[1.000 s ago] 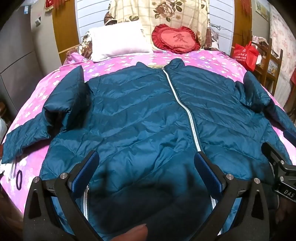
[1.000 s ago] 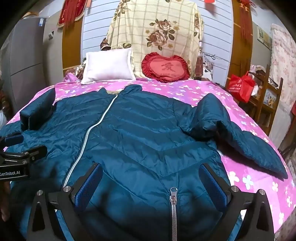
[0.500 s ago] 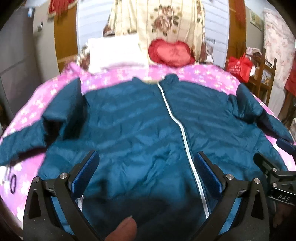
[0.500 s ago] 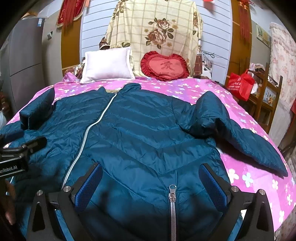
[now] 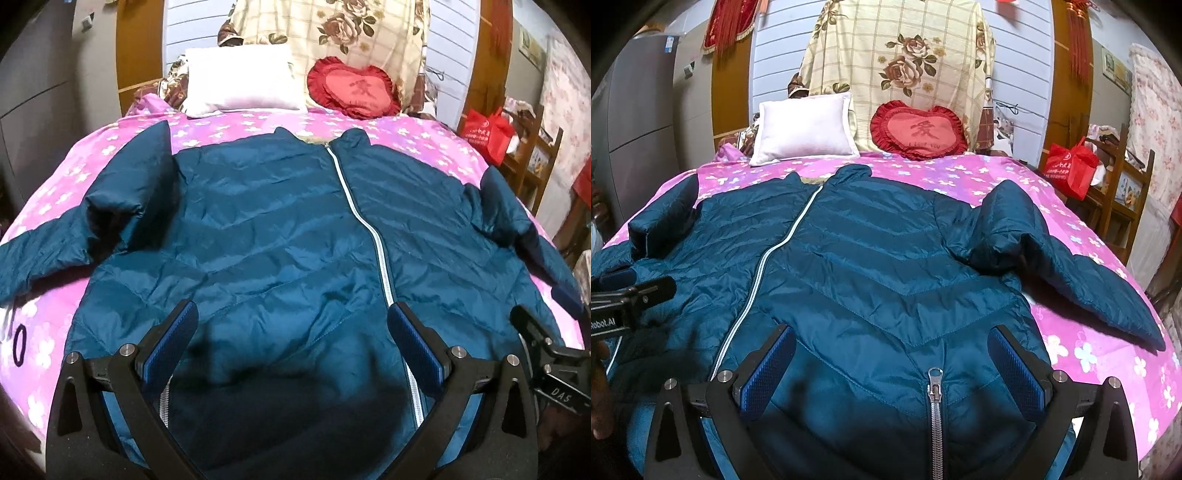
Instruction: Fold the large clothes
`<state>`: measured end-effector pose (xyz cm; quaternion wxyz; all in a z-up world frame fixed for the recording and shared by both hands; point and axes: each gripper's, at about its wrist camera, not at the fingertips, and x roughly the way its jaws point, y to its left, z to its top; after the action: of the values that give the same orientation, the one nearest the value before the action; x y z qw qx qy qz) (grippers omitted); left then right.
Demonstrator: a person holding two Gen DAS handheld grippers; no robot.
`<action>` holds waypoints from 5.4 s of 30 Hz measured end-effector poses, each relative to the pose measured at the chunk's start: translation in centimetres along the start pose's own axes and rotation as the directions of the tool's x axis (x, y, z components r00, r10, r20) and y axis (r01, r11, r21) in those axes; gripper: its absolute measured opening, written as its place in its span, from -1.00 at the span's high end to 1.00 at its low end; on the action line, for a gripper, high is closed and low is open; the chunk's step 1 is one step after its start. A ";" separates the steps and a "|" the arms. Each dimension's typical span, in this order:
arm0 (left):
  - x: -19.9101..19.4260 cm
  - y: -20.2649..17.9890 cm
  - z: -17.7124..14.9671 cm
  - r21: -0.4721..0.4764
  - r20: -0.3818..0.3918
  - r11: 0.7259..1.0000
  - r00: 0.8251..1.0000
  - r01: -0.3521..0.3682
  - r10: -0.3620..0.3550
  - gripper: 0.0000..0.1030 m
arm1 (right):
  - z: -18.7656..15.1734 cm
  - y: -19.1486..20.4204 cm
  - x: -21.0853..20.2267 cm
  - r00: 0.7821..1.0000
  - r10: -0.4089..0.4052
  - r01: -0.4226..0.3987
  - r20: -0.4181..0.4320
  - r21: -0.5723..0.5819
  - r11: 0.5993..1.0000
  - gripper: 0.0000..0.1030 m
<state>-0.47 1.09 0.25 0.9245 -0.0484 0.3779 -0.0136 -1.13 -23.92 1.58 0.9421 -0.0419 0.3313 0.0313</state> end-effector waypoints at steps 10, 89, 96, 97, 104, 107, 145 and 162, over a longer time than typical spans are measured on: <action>-1.1 -1.9 -0.5 0.107 0.066 0.994 0.998 -0.004 -0.003 -0.99 | -0.1 -0.1 0.2 1.000 -0.004 0.004 -0.011 0.004 1.000 -1.00; 1.8 -0.5 -1.5 0.084 -0.036 0.987 0.990 -0.133 0.137 -0.99 | -0.2 0.2 -0.2 1.000 -0.015 0.015 -0.018 0.010 1.000 -1.00; 1.8 -0.5 -1.5 0.084 -0.037 0.988 0.990 -0.133 0.137 -0.99 | -0.2 0.3 -0.1 1.000 -0.015 0.015 -0.020 0.009 1.000 -1.00; 1.8 -0.5 -1.5 0.084 -0.037 0.988 0.990 -0.133 0.136 -0.99 | -0.2 0.2 -0.2 1.000 -0.015 0.015 -0.020 0.008 1.000 -1.00; 1.8 -0.5 -1.5 0.083 -0.038 0.988 0.990 -0.133 0.137 -0.99 | 0.0 0.3 -0.2 1.000 -0.014 0.015 -0.019 0.008 1.000 -1.00; 1.7 -0.5 -1.5 0.085 -0.037 0.988 0.990 -0.132 0.136 -0.99 | 0.1 0.3 -0.3 1.000 -0.012 0.013 -0.015 0.007 1.000 -1.00; 1.8 -0.3 -1.7 0.081 -0.041 0.988 0.990 -0.131 0.134 -0.99 | -0.1 0.3 -0.2 1.000 -0.006 0.007 -0.009 0.002 1.000 -1.00; 2.0 0.1 -2.2 0.075 -0.044 0.989 0.990 -0.127 0.131 -0.99 | -0.2 0.3 -0.2 1.000 -0.006 0.006 -0.008 0.003 1.000 -1.00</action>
<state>-0.62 0.85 -2.70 0.9150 0.0100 0.4020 0.0314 -1.39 -23.62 1.55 0.9409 -0.0417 0.3348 0.0278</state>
